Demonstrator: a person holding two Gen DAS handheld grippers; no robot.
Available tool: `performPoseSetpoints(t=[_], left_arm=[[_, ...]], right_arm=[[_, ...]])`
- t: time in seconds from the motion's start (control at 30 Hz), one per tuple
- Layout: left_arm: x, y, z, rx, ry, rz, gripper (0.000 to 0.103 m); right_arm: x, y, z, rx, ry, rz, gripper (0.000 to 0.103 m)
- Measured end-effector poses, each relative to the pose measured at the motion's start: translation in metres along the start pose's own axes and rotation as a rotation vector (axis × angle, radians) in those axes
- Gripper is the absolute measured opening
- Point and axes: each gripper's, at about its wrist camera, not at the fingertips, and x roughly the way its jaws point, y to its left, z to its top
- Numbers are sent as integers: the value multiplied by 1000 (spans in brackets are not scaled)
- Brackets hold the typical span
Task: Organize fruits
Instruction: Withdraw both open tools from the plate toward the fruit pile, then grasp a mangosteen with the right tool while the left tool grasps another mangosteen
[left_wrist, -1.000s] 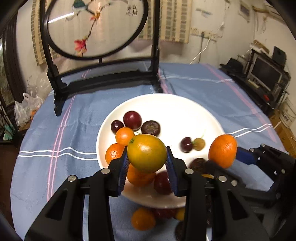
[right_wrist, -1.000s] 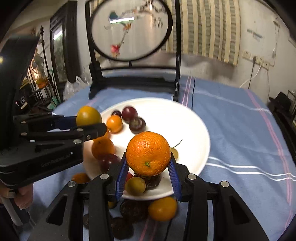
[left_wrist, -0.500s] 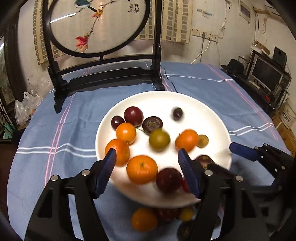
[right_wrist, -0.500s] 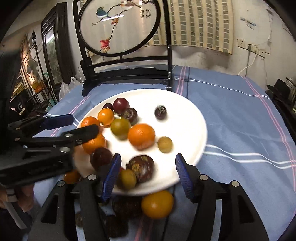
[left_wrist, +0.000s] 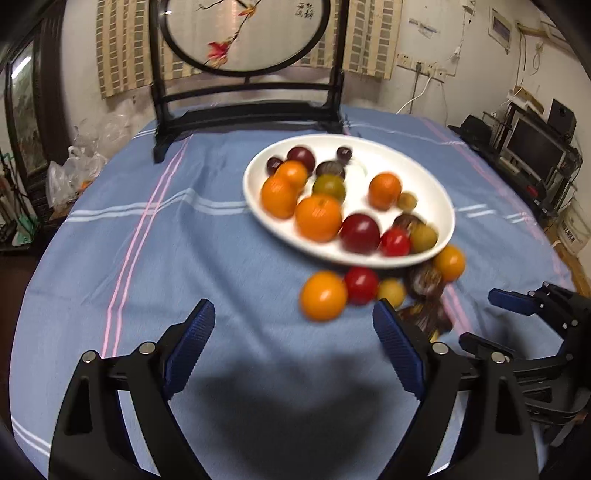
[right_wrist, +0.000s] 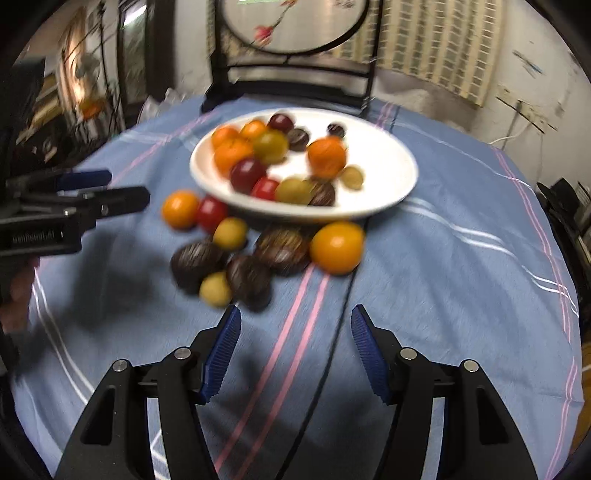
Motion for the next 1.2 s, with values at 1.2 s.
performPoseSetpoints(t=[1.2], left_arm=[[19, -5, -22, 38, 86, -26, 85]], right_arm=[[0, -8, -3, 127, -27, 75, 32]])
